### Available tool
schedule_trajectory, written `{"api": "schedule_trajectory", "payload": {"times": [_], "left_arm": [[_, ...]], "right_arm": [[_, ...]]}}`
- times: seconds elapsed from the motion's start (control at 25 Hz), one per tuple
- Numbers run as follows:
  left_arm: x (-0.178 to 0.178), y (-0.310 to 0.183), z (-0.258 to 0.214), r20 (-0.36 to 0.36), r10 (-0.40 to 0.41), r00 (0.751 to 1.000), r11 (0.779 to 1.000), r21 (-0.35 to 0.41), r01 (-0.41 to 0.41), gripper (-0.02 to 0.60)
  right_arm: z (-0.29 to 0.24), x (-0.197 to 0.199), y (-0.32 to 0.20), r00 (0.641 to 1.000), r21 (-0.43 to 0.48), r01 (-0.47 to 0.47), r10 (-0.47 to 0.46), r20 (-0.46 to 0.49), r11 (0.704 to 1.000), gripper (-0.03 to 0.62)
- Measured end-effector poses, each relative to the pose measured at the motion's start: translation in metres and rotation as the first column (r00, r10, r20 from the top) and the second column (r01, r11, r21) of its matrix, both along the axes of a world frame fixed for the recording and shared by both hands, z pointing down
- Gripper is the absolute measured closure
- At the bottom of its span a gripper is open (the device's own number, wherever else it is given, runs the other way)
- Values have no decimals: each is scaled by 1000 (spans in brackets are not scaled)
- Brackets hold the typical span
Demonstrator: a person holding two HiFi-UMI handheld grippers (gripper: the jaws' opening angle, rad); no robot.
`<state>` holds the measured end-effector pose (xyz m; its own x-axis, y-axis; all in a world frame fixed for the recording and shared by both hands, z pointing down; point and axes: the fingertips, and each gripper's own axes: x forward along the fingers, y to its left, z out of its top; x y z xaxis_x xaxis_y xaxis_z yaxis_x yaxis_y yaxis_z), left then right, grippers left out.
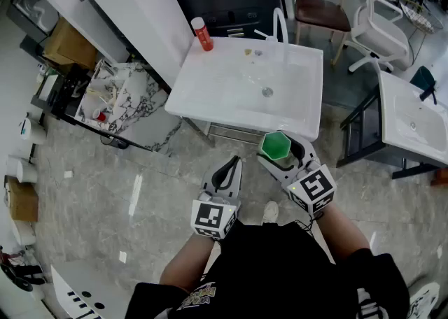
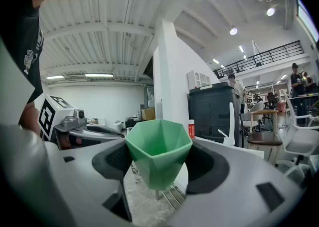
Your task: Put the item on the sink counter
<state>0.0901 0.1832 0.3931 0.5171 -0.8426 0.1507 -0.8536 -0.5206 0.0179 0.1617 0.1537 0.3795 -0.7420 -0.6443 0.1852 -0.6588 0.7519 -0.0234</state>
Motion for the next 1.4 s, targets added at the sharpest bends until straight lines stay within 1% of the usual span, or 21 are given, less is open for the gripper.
{"api": "schedule_trajectory", "payload": {"times": [0.24,0.48,0.68,1.0,1.4], "left_arm": [[-3,0,0,0,-3,1000,1000,-3,3,560],[-7,-1,-2,-6,-3,1000,1000,-4,3,560],[-16,-2,-4,-7,-8,1000,1000,-7,8,560],[-50,-10,-8,-10,-18,1000,1000,-7,18,560],[-107,-26,-8,-20,-15,1000,1000,-17,15,560]], "right_arm": [[-2,-3,-1,1000,1,4,-4,-1,1000,232],[-5,-10,1,1000,9,23,-23,19,1000,230],[-7,-20,-2,999,5,24,-25,21,1000,230],[-10,-53,-11,999,1,25,-25,21,1000,230],[-11,-109,-28,1000,-12,18,-18,13,1000,230]]}}
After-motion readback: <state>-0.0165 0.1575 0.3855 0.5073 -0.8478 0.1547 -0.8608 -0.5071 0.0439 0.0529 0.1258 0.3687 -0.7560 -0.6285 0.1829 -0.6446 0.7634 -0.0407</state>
